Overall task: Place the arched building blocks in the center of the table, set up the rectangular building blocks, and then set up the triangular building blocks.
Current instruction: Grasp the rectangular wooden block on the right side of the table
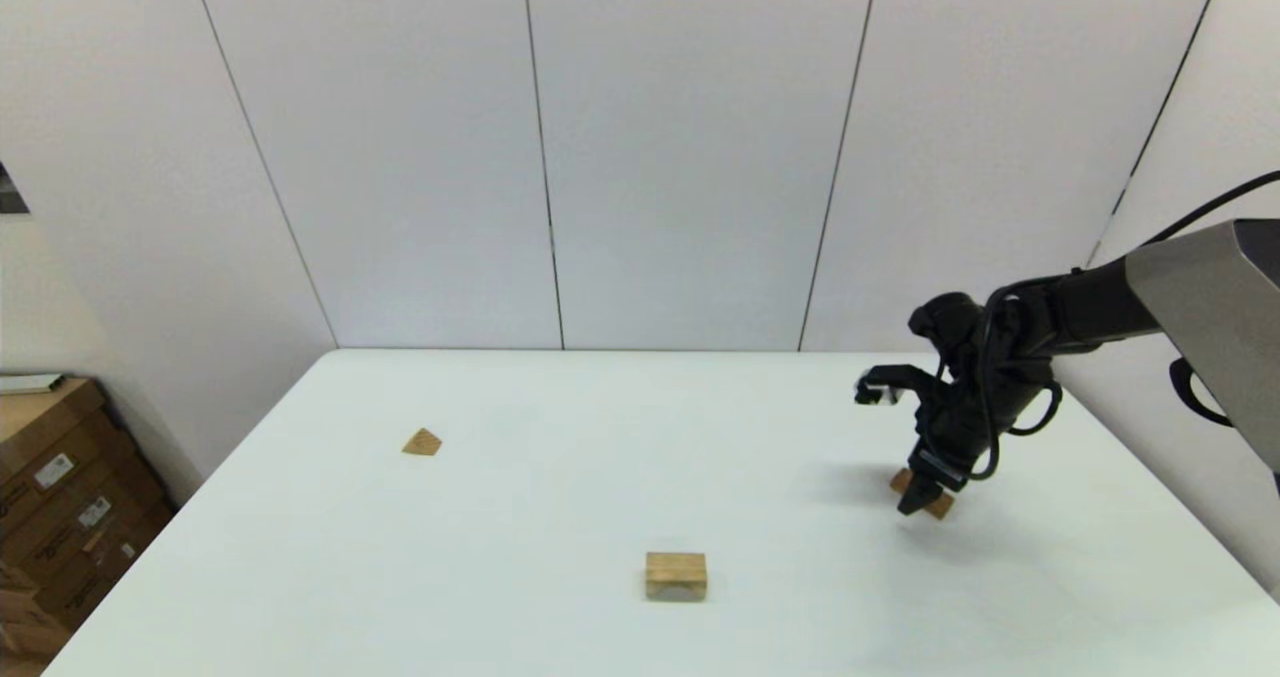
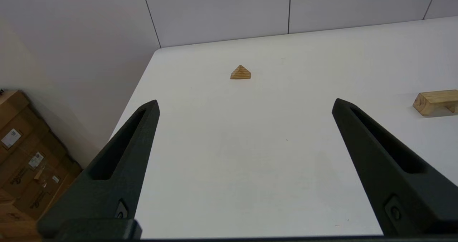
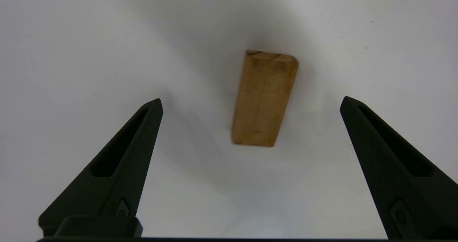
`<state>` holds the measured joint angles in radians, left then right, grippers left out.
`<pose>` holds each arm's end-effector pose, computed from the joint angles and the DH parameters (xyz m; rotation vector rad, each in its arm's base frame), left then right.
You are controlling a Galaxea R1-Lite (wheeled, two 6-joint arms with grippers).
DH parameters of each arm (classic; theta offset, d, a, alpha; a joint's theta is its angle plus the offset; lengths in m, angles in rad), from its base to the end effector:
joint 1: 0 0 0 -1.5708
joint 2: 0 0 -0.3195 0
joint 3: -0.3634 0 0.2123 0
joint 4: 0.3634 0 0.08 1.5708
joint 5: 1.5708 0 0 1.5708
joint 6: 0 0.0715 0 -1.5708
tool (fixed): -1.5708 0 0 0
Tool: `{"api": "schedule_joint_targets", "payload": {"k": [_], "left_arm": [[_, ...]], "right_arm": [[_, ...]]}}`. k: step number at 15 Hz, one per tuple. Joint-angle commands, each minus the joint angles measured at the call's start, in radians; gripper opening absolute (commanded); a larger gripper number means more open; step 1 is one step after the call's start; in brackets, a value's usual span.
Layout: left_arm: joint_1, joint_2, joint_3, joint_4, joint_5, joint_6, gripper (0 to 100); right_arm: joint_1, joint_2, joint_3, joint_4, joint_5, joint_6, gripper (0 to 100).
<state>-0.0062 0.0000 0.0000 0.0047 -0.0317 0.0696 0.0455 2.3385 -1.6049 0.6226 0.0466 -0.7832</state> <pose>0.0304 -0.0025 0.0748 0.0695 0.0034 -0.0380 0.4514 0.0239 0.0051 -0.6558 1.2518 0.6027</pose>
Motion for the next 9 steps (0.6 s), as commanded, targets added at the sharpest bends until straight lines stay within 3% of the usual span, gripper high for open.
{"api": "schedule_joint_targets", "payload": {"k": [1, 9], "left_arm": [[0.000, 0.002, 0.000, 0.000, -0.001, 0.001, 100], [0.000, 0.002, 0.000, 0.000, -0.001, 0.001, 100]], "right_arm": [[-0.010, 0.056, -0.038, 0.003, -0.008, -0.005, 100], [-0.016, 0.064, -0.043, 0.008, -0.008, -0.005, 100]]}}
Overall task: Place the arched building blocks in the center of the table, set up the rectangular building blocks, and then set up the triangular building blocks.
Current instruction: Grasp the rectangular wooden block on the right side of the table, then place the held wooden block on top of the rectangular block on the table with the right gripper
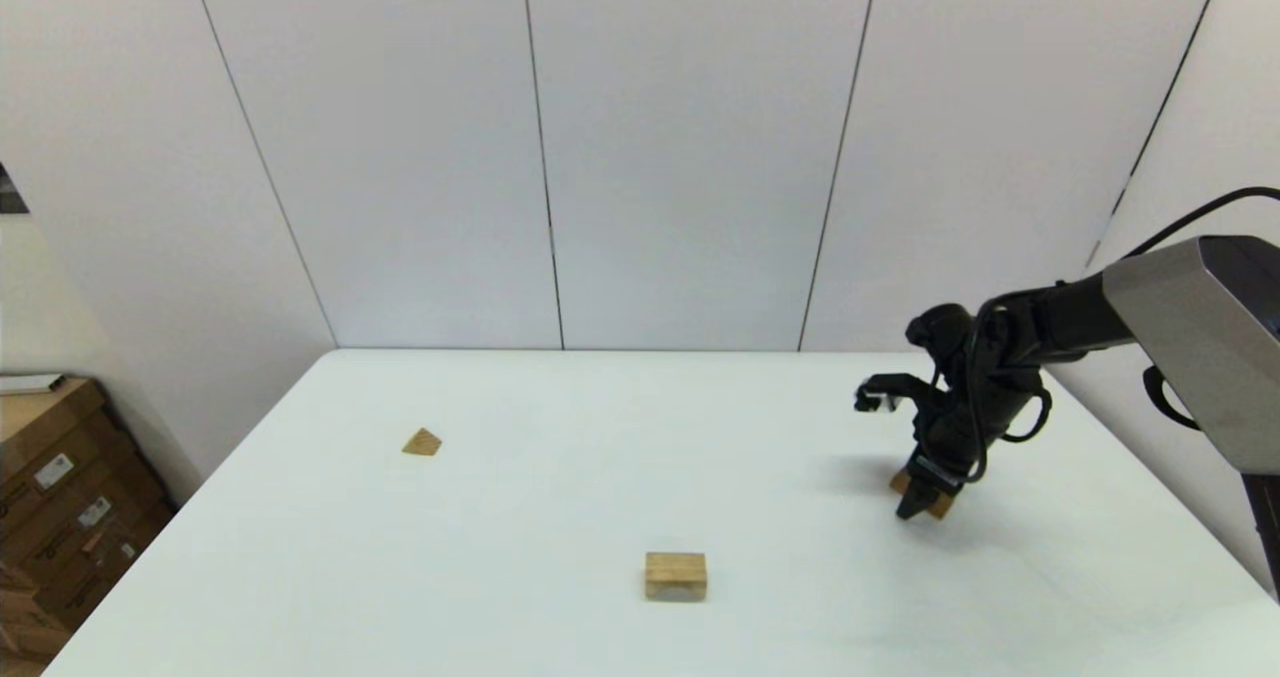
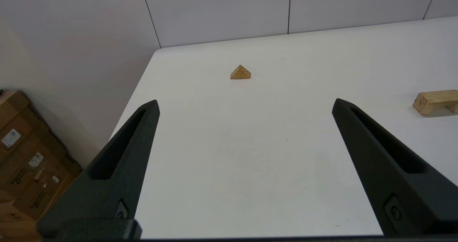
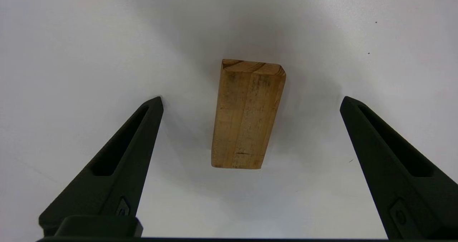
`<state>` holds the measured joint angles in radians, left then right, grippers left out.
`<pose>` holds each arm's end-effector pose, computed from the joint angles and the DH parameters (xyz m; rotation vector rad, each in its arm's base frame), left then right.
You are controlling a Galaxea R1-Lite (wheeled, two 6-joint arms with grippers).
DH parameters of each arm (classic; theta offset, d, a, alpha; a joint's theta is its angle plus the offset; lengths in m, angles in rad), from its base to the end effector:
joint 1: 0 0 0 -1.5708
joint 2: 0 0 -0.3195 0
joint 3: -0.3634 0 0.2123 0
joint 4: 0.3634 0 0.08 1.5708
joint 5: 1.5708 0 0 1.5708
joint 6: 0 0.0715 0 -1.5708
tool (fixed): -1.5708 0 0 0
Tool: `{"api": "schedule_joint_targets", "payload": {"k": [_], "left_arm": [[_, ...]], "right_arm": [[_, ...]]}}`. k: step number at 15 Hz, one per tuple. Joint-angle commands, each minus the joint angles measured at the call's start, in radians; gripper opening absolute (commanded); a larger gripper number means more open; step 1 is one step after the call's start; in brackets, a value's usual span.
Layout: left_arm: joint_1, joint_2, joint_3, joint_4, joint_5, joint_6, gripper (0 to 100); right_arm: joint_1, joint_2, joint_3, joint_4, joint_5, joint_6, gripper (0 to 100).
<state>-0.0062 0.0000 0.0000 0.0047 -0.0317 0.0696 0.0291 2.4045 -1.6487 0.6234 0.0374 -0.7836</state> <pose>0.0304 -0.0025 0.0748 0.0695 0.0034 -0.0380 0.4613 0.0161 -0.0151 -0.6470 1.2812 0.5908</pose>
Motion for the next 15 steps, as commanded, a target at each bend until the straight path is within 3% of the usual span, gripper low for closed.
{"api": "schedule_joint_targets", "payload": {"k": [1, 12, 15], "left_arm": [[0.000, 0.002, 0.000, 0.000, -0.001, -0.001, 100], [0.000, 0.002, 0.000, 0.000, -0.001, 0.001, 100], [0.000, 0.002, 0.000, 0.000, -0.001, -0.001, 100]], "right_arm": [[0.000, -0.002, 0.001, 0.007, 0.001, -0.006, 0], [0.002, -0.044, 0.006, 0.012, 0.001, -0.011, 0], [0.009, -0.120, 0.007, 0.078, 0.002, -0.020, 0]]}}
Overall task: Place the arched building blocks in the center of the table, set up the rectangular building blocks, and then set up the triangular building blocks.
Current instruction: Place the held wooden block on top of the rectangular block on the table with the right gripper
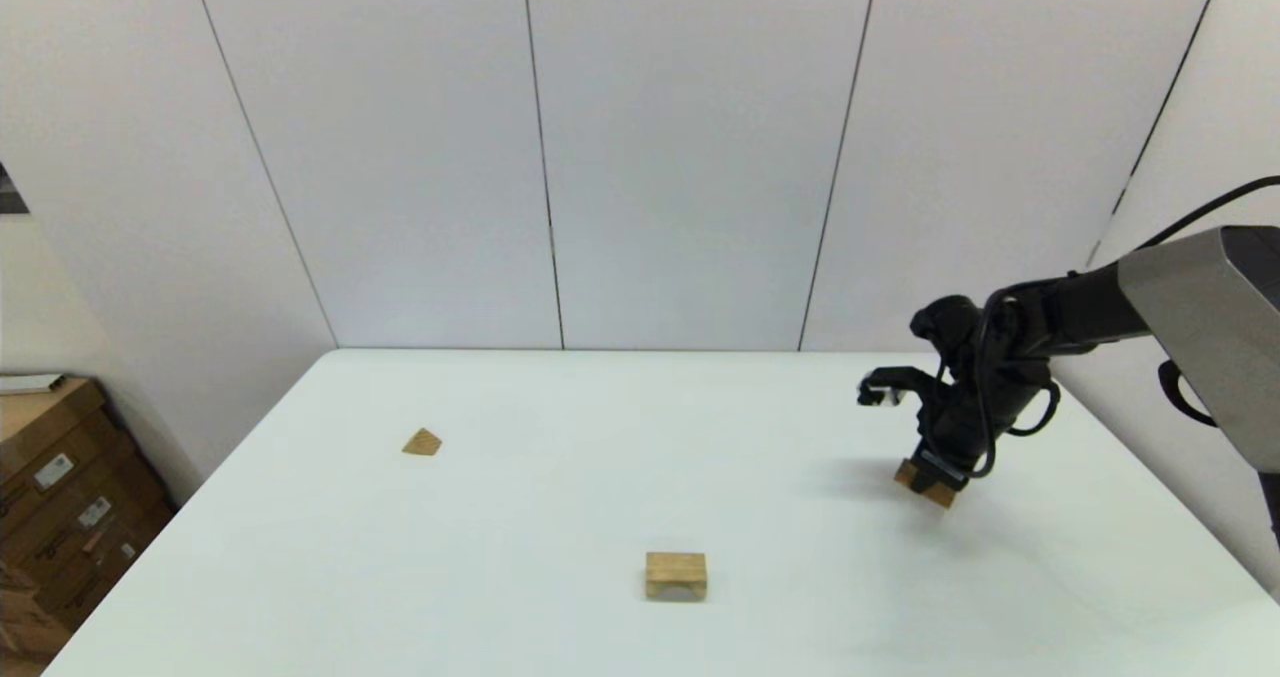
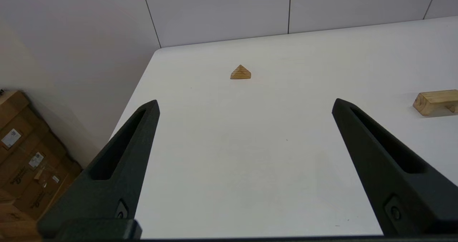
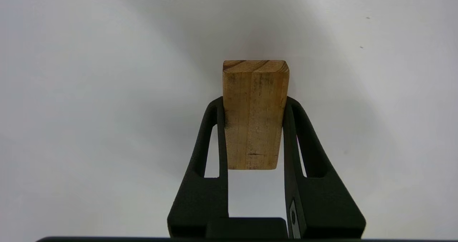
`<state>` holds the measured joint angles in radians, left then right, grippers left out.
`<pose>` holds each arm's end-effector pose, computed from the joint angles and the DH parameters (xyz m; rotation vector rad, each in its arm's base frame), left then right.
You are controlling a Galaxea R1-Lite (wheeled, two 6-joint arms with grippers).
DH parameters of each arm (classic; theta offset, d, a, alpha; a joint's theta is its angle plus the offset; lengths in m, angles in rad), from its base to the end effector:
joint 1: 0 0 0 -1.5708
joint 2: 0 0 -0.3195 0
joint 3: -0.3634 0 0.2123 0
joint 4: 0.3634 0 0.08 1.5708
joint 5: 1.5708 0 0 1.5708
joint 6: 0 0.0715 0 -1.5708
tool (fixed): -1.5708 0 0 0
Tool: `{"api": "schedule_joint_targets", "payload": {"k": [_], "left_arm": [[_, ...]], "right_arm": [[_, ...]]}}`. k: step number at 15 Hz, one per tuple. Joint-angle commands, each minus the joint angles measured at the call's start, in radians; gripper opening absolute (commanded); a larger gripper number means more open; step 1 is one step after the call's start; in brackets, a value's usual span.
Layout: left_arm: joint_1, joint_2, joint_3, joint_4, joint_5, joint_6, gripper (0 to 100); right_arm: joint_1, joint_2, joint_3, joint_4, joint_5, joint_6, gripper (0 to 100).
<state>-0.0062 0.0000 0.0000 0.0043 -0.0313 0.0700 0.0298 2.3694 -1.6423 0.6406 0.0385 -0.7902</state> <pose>0.0304 -0.0024 0.0748 0.0699 0.0030 -0.0376 0.4576 0.0164 -0.0009 -0.6545 1.2683 0.5924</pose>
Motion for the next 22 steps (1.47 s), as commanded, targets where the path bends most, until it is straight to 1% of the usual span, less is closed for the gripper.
{"api": "schedule_joint_targets", "payload": {"k": [1, 3, 5, 7, 8, 10, 11, 12, 13, 14, 15, 18, 22], "left_arm": [[0.000, 0.002, 0.000, 0.000, -0.001, 0.001, 100], [0.000, 0.002, 0.000, 0.000, -0.001, 0.001, 100], [0.000, 0.002, 0.000, 0.000, -0.001, -0.001, 100], [0.000, 0.002, 0.000, 0.000, -0.001, 0.001, 100], [0.000, 0.002, 0.000, 0.000, -0.001, -0.001, 100], [0.000, 0.002, 0.000, 0.000, -0.001, -0.001, 100], [0.000, 0.002, 0.000, 0.000, -0.001, 0.001, 100], [0.000, 0.002, 0.000, 0.000, -0.001, 0.001, 100], [0.000, 0.002, 0.000, 0.000, -0.001, 0.001, 100], [0.000, 0.002, 0.000, 0.000, -0.001, 0.001, 100], [0.000, 0.002, 0.000, 0.000, -0.001, 0.001, 100], [0.000, 0.002, 0.000, 0.000, -0.001, 0.001, 100], [0.000, 0.002, 0.000, 0.000, -0.001, 0.001, 100]], "right_arm": [[0.012, -0.114, 0.001, 0.088, 0.001, -0.012, 0], [0.022, -0.200, 0.007, 0.166, 0.003, -0.009, 0], [0.044, -0.308, 0.045, 0.218, 0.003, -0.012, 0], [0.076, -0.426, 0.107, 0.237, 0.004, -0.009, 0], [0.105, -0.487, 0.159, 0.240, 0.003, -0.020, 0], [0.187, -0.515, 0.187, 0.238, 0.000, -0.015, 0], [0.228, -0.510, 0.180, 0.238, -0.002, -0.017, 0], [0.292, -0.504, 0.170, 0.237, -0.005, -0.012, 0], [0.338, -0.487, 0.159, 0.237, -0.012, -0.020, 0], [0.394, -0.446, 0.128, 0.238, -0.014, -0.024, 0], [0.427, -0.415, 0.110, 0.237, -0.014, -0.023, 0], [0.504, -0.329, 0.061, 0.235, -0.014, -0.024, 0], [0.573, -0.214, -0.044, 0.237, -0.017, -0.027, 0]]}}
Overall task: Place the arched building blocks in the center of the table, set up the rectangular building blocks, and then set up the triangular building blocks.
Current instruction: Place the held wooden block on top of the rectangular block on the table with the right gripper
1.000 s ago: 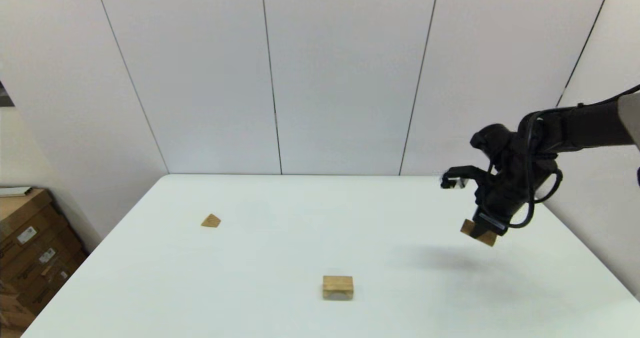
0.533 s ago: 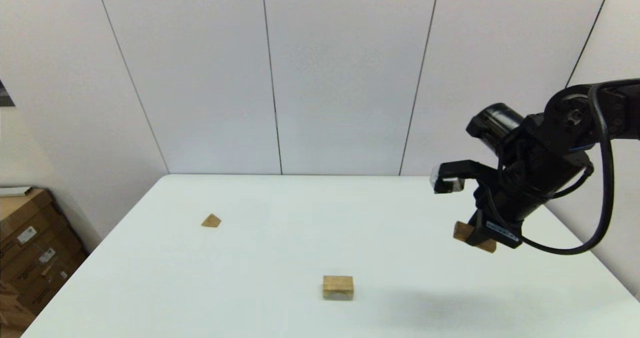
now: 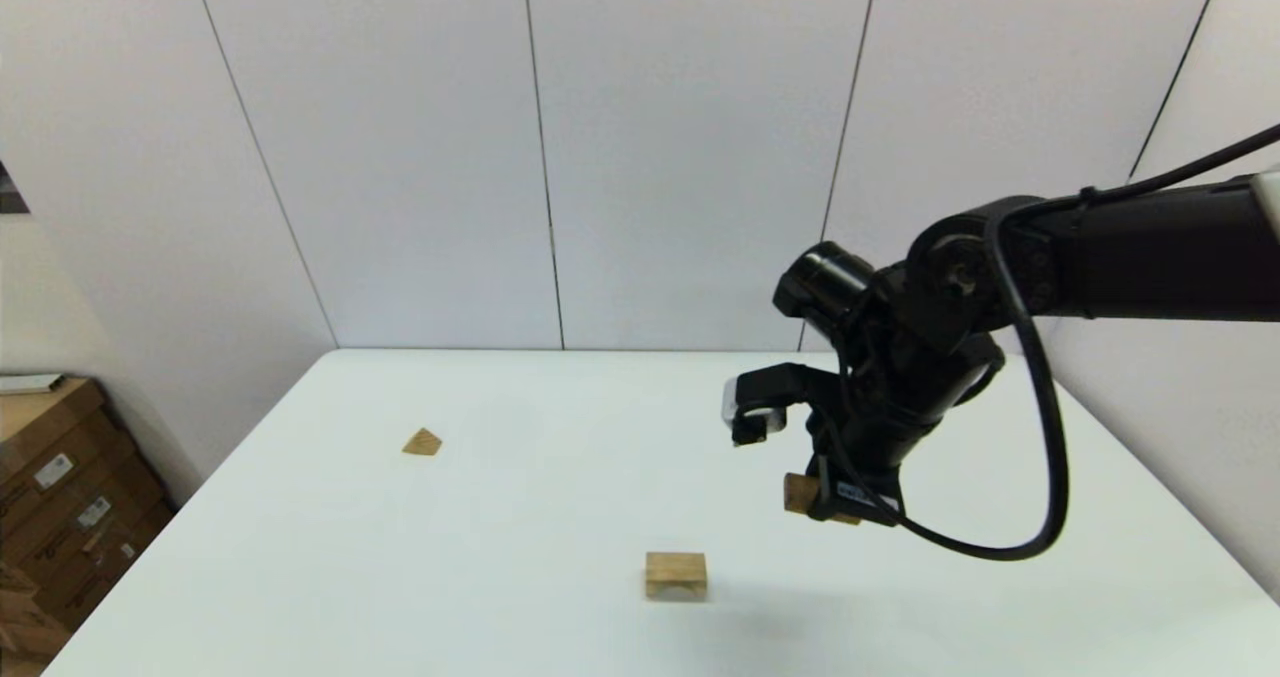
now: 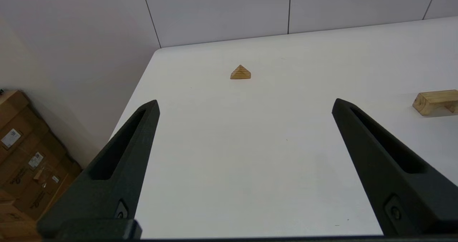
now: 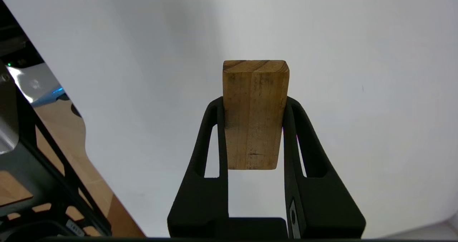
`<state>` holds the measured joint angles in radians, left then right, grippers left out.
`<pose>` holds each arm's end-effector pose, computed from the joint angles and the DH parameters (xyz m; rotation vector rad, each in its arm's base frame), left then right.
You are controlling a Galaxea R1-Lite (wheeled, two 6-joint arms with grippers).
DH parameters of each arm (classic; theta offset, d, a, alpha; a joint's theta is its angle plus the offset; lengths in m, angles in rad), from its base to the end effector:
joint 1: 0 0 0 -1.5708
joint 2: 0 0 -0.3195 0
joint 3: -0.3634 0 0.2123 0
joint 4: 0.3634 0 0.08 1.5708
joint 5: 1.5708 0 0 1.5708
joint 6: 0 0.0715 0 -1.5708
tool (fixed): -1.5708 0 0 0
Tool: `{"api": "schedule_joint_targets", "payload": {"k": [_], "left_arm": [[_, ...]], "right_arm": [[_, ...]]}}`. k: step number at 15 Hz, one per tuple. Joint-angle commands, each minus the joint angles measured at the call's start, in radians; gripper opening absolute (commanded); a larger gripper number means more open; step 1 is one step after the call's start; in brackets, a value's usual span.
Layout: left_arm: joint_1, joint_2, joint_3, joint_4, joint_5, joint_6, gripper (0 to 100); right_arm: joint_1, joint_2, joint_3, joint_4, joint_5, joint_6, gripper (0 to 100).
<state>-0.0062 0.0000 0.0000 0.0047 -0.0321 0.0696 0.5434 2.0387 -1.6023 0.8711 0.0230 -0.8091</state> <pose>0.0304 -0.0025 0.0748 0.0695 0.0034 -0.0384 0.3375 0.2058 0.1234 -1.0127 1.0335 0.9931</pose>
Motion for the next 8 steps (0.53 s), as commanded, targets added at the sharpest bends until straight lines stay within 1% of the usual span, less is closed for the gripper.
{"api": "schedule_joint_targets", "payload": {"k": [1, 4, 8], "left_arm": [[0.000, 0.002, 0.000, 0.000, 0.000, 0.001, 100], [0.000, 0.002, 0.000, 0.000, 0.000, -0.001, 100], [0.000, 0.002, 0.000, 0.000, 0.000, 0.001, 100]], "right_arm": [[0.073, 0.141, -0.103, 0.006, -0.002, -0.010, 0], [0.101, 0.195, -0.149, 0.008, -0.002, -0.030, 0], [0.142, 0.248, -0.208, 0.009, 0.000, -0.030, 0]]}}
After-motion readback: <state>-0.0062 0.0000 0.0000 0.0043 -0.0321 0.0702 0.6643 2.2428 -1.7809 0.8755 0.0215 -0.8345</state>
